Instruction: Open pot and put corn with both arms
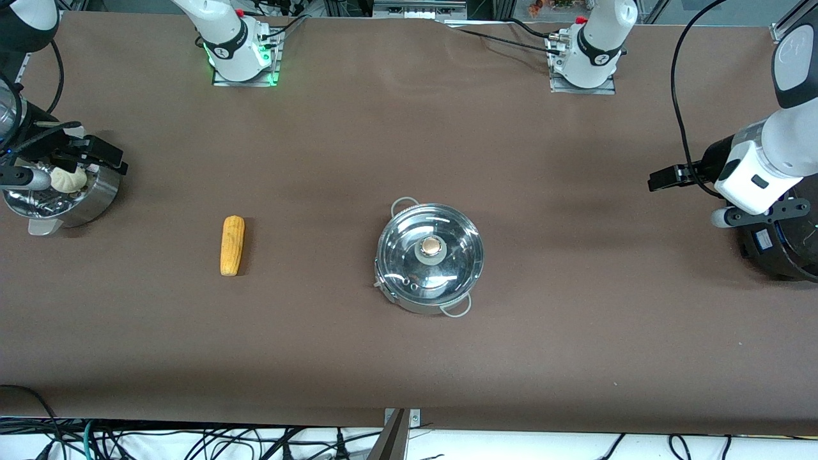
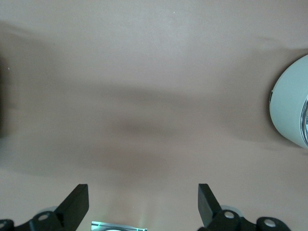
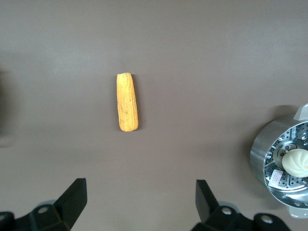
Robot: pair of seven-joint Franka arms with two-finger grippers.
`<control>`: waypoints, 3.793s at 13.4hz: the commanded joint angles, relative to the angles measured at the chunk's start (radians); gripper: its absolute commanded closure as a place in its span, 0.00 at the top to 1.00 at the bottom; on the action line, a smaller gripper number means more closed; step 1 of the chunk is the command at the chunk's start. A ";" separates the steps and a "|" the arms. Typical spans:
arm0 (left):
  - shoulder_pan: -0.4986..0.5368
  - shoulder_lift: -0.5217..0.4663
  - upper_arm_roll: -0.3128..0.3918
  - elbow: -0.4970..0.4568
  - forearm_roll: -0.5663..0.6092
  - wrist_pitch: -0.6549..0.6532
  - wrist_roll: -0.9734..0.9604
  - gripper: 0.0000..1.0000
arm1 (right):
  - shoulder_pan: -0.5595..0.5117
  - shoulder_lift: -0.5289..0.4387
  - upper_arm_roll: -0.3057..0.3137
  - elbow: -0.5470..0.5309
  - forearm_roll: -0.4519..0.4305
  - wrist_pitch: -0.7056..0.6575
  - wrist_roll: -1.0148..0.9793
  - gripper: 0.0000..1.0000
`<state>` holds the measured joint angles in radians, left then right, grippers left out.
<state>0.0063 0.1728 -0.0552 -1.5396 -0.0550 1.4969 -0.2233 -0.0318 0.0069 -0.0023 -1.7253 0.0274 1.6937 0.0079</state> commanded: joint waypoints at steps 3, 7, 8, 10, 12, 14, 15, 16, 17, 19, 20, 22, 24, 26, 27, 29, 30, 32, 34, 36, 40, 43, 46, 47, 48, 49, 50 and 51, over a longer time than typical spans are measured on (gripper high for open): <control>0.007 -0.030 -0.011 -0.027 -0.011 0.019 0.024 1.00 | 0.004 0.007 0.001 0.026 0.006 -0.011 0.018 1.00; -0.005 -0.026 -0.012 -0.017 -0.011 0.017 0.004 1.00 | 0.004 0.007 0.001 0.026 0.008 -0.015 0.020 1.00; -0.005 -0.029 -0.012 -0.010 -0.014 0.016 0.002 1.00 | 0.004 0.007 0.001 0.027 0.006 -0.017 0.018 1.00; -0.003 -0.047 -0.012 0.044 -0.017 -0.019 0.009 1.00 | 0.004 0.007 0.001 0.026 0.005 -0.017 0.018 1.00; -0.005 -0.047 -0.015 0.065 -0.025 -0.053 -0.008 1.00 | 0.004 0.007 0.001 0.026 0.006 -0.020 0.018 1.00; -0.017 -0.033 -0.069 0.067 -0.026 -0.050 -0.104 1.00 | 0.006 0.007 0.004 0.027 0.005 -0.022 0.018 1.00; -0.031 -0.001 -0.107 0.069 -0.031 -0.049 -0.175 1.00 | 0.006 0.007 0.004 0.026 0.005 -0.022 0.018 1.00; -0.054 0.040 -0.151 0.100 -0.057 -0.041 -0.261 1.00 | 0.006 0.007 0.004 0.027 0.005 -0.022 0.018 1.00; -0.092 0.115 -0.175 0.174 -0.062 -0.035 -0.366 1.00 | 0.006 0.007 0.004 0.027 0.005 -0.022 0.018 1.00; -0.178 0.255 -0.173 0.356 -0.060 -0.035 -0.499 1.00 | 0.006 0.007 0.004 0.026 0.005 -0.022 0.018 1.00; -0.195 0.275 -0.173 0.372 -0.055 -0.035 -0.514 1.00 | 0.006 0.007 0.004 0.026 0.003 -0.022 0.018 1.00; -0.178 0.274 -0.167 0.371 -0.046 -0.035 -0.501 1.00 | 0.006 0.010 0.004 0.026 0.005 -0.023 0.012 1.00; -0.129 0.245 -0.166 0.349 -0.042 -0.065 -0.426 1.00 | 0.012 0.022 0.004 0.023 0.003 -0.022 0.015 1.00; -0.124 0.215 -0.167 0.331 -0.042 -0.082 -0.432 1.00 | 0.029 0.079 0.005 0.018 0.002 -0.038 0.014 1.00; -0.134 0.214 -0.170 0.334 -0.042 -0.083 -0.458 1.00 | 0.038 0.111 0.005 0.016 0.000 -0.054 0.020 1.00; -0.202 0.238 -0.175 0.348 -0.049 -0.063 -0.583 1.00 | 0.056 0.160 0.005 0.015 0.000 -0.029 0.043 1.00; -0.250 0.260 -0.170 0.358 -0.049 -0.020 -0.632 1.00 | 0.062 0.165 0.005 0.006 0.000 -0.007 0.044 1.00; -0.313 0.306 -0.169 0.360 -0.049 0.076 -0.739 1.00 | 0.064 0.203 0.005 -0.039 0.000 0.074 0.044 1.00; -0.359 0.362 -0.167 0.360 -0.048 0.198 -0.832 1.00 | 0.098 0.273 0.005 -0.077 0.003 0.211 0.101 1.00; -0.403 0.422 -0.160 0.360 -0.037 0.297 -0.898 1.00 | 0.145 0.324 0.005 -0.100 0.002 0.331 0.260 1.00; -0.468 0.499 -0.157 0.365 0.061 0.390 -0.982 1.00 | 0.184 0.462 0.002 -0.152 -0.001 0.587 0.366 1.00; -0.520 0.547 -0.123 0.365 0.079 0.476 -1.034 0.99 | 0.182 0.470 -0.001 -0.217 -0.194 0.656 0.366 1.00; -0.578 0.573 -0.057 0.369 0.084 0.500 -1.042 0.99 | 0.197 0.513 -0.001 -0.220 -0.227 0.667 0.452 1.00; -0.580 0.583 -0.055 0.372 0.084 0.511 -1.044 0.99 | 0.210 0.527 -0.001 -0.220 -0.230 0.669 0.455 1.00; -0.580 0.588 -0.055 0.372 0.084 0.513 -1.044 0.99 | 0.210 0.551 -0.001 -0.218 -0.230 0.664 0.455 0.89; -0.580 0.590 -0.054 0.374 0.084 0.513 -1.044 0.99 | 0.210 0.565 -0.001 -0.218 -0.230 0.659 0.449 0.56; -0.579 0.590 -0.051 0.374 0.084 0.514 -1.041 0.88 | 0.210 0.565 -0.001 -0.218 -0.230 0.652 0.446 0.21; -0.578 0.590 -0.049 0.375 0.084 0.514 -1.041 0.85 | 0.211 0.561 -0.001 -0.208 -0.231 0.632 0.445 0.07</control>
<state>-0.5612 0.7448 -0.1168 -1.2027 0.0008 2.0133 -1.2481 0.1784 0.5713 -0.0027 -1.9397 -0.1783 2.3416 0.4343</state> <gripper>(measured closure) 0.066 0.339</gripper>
